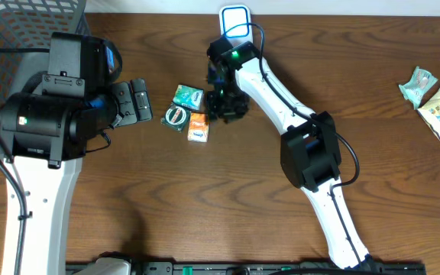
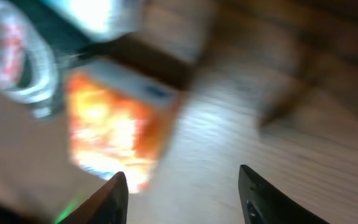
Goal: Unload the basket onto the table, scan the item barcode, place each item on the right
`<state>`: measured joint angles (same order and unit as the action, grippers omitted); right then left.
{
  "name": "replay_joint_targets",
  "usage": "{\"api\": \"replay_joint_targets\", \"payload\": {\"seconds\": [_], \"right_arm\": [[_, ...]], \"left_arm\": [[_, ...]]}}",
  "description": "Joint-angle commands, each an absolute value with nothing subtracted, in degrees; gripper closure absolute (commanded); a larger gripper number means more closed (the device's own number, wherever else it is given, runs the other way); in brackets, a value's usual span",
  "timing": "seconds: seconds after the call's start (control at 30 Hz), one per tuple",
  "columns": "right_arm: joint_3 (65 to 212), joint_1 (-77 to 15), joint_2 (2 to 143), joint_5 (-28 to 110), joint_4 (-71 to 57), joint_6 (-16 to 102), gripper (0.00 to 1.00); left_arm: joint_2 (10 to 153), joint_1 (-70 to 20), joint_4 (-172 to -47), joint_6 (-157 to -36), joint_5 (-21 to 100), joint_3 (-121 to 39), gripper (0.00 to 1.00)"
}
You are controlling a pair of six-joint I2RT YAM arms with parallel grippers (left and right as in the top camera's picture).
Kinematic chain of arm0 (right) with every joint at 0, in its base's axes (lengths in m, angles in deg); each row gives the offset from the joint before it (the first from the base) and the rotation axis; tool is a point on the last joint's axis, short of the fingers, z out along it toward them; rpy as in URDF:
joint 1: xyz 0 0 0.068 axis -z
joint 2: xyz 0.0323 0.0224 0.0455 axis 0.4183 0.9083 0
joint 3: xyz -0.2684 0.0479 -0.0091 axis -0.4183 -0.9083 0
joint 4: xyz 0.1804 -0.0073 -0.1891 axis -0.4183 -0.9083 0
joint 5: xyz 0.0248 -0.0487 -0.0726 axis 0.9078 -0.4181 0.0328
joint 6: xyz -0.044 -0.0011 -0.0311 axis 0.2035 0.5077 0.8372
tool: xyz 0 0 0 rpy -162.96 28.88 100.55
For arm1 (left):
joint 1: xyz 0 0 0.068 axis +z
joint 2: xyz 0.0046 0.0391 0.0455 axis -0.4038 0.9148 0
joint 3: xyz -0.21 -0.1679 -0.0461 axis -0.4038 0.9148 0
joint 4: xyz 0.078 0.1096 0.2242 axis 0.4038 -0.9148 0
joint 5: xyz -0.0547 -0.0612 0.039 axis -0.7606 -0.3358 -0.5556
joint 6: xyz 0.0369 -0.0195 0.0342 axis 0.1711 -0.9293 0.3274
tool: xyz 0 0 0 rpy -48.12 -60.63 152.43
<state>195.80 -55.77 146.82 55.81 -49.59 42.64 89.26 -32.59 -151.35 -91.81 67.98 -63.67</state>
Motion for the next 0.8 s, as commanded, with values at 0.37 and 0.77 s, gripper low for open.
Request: {"api": "replay_joint_targets", "payload": {"seconds": [0.37, 0.77], "right_arm": [[186.7, -59.0, 146.4, 51.1, -41.7, 36.1, 0.52], [189.3, -54.3, 146.2, 27.1, -57.3, 35.2, 0.53]], "left_arm": [[89.1, -32.4, -151.5, -92.1, 67.6, -63.3, 0.02], [89.1, -32.4, -151.5, -92.1, 67.6, -63.3, 0.03]]}}
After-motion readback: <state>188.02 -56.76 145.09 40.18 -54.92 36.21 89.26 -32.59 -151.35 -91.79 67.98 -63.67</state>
